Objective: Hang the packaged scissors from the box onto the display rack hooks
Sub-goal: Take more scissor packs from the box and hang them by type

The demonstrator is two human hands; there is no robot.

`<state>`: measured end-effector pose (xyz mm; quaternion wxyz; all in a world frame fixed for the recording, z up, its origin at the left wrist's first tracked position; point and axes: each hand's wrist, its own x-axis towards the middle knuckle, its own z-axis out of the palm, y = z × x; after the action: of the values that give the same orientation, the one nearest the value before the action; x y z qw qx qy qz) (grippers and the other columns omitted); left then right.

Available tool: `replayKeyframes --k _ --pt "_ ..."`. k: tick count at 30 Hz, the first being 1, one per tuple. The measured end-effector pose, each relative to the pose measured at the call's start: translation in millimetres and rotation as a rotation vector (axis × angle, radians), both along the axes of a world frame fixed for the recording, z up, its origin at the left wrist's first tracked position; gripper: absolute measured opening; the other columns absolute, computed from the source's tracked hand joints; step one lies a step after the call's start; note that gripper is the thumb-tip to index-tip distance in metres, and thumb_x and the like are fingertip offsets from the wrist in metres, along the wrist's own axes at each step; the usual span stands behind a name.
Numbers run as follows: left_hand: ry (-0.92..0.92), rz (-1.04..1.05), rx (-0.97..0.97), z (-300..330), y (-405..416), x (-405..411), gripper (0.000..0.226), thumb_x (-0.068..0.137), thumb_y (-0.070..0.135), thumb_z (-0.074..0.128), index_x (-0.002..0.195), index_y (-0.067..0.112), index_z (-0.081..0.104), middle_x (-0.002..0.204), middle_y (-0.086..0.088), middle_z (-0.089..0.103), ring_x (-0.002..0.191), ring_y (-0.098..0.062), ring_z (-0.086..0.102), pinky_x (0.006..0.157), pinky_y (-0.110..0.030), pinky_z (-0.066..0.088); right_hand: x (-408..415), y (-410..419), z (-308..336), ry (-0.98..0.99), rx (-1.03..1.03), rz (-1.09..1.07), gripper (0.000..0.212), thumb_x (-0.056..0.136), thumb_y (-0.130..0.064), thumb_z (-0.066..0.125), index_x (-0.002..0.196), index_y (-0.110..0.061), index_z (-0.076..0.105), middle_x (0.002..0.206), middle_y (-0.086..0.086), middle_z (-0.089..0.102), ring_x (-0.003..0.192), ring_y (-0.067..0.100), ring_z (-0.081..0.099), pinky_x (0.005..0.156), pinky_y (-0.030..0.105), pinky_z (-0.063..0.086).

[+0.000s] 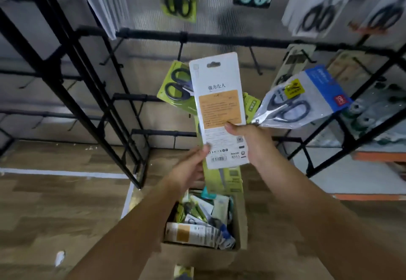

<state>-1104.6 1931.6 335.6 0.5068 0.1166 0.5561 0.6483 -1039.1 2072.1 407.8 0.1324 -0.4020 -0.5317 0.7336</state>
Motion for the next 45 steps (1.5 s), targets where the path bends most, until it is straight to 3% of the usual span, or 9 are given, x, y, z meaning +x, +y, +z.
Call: replayKeyframes --k 6,9,15,20,26,30,34,41,45 --pt "0.071 0.146 0.100 57.6 11.3 -21.2 0.058 0.057 0.044 0.076 0.109 0.019 0.064 0.095 -0.002 0.075 0.081 -0.015 0.072 0.062 -0.029 0.056 -19.1 0.2 52.7 0.228 0.037 0.075 0.017 0.064 -0.006 0.076 0.080 -0.010 0.071 0.079 0.006 0.074 0.069 0.024 0.070 0.051 0.032 0.055" --pt "0.166 0.239 0.150 73.4 14.5 -36.7 0.047 0.058 0.030 0.076 0.103 0.017 0.067 0.096 -0.003 0.075 0.083 -0.017 0.072 0.066 -0.029 0.056 -29.7 0.1 68.0 0.266 0.074 0.105 0.021 0.061 -0.005 0.078 0.079 -0.011 0.071 0.077 0.005 0.074 0.066 0.022 0.071 0.049 0.031 0.054" --pt "0.245 0.256 0.234 92.8 25.0 -56.6 0.026 0.071 0.004 0.071 0.095 0.014 0.067 0.090 -0.002 0.075 0.077 -0.015 0.072 0.059 -0.023 0.055 -40.2 9.9 80.4 0.314 0.056 0.131 0.022 0.056 -0.023 0.079 0.076 -0.014 0.076 0.090 0.013 0.073 0.079 0.029 0.071 0.065 0.040 0.057" --pt "0.268 0.276 0.269 110.1 41.7 -55.7 0.029 0.071 0.001 0.070 0.099 0.010 0.066 0.100 -0.007 0.074 0.090 -0.022 0.071 0.068 -0.028 0.057 -43.7 31.7 95.5 0.297 -0.027 0.091 0.076 0.061 -0.065 0.056 0.112 -0.010 0.066 0.108 0.019 0.068 0.100 0.038 0.064 0.093 0.055 0.047" --pt "0.168 0.293 0.439 139.7 60.8 -54.8 0.042 0.068 0.006 0.065 0.111 0.010 0.062 0.101 -0.006 0.074 0.090 -0.021 0.071 0.066 -0.030 0.057 -32.4 60.2 107.3 0.365 0.195 0.053 0.034 0.090 -0.032 0.055 0.103 -0.003 0.068 0.107 0.018 0.068 0.106 0.035 0.060 0.096 0.047 0.043" --pt "0.279 0.310 0.463 152.7 60.4 -56.2 0.047 0.067 0.001 0.064 0.114 0.010 0.060 0.102 -0.004 0.073 0.091 -0.019 0.071 0.066 -0.027 0.057 -35.0 64.6 111.7 0.377 0.177 0.065 0.036 0.093 -0.034 0.051 0.107 -0.006 0.067 0.109 0.013 0.068 0.104 0.028 0.061 0.093 0.043 0.044" --pt "0.395 0.315 0.424 154.5 53.5 -51.5 0.049 0.066 0.004 0.067 0.114 0.010 0.060 0.105 -0.006 0.073 0.098 -0.022 0.069 0.072 -0.027 0.056 -35.5 65.4 111.1 0.460 0.100 0.080 0.031 0.094 -0.034 0.048 0.101 -0.011 0.067 0.102 0.009 0.070 0.092 0.022 0.064 0.078 0.035 0.050" --pt "0.458 0.316 0.428 159.2 48.4 -38.4 0.046 0.065 0.008 0.069 0.111 0.011 0.061 0.105 -0.002 0.073 0.098 -0.020 0.069 0.073 -0.025 0.055 -29.2 65.7 111.6 0.465 0.130 0.092 0.029 0.093 -0.036 0.051 0.099 -0.013 0.067 0.082 0.003 0.070 0.082 0.022 0.064 0.080 0.040 0.049" --pt "0.445 0.309 0.444 164.0 40.3 -40.7 0.047 0.065 0.008 0.069 0.111 0.013 0.061 0.104 -0.002 0.073 0.096 -0.020 0.070 0.071 -0.026 0.056 -20.8 63.0 113.2 0.497 0.201 0.022 0.030 0.085 -0.042 0.053 0.088 -0.012 0.057 0.047 -0.005 0.049 0.038 0.009 0.038 0.044 0.019 0.033"
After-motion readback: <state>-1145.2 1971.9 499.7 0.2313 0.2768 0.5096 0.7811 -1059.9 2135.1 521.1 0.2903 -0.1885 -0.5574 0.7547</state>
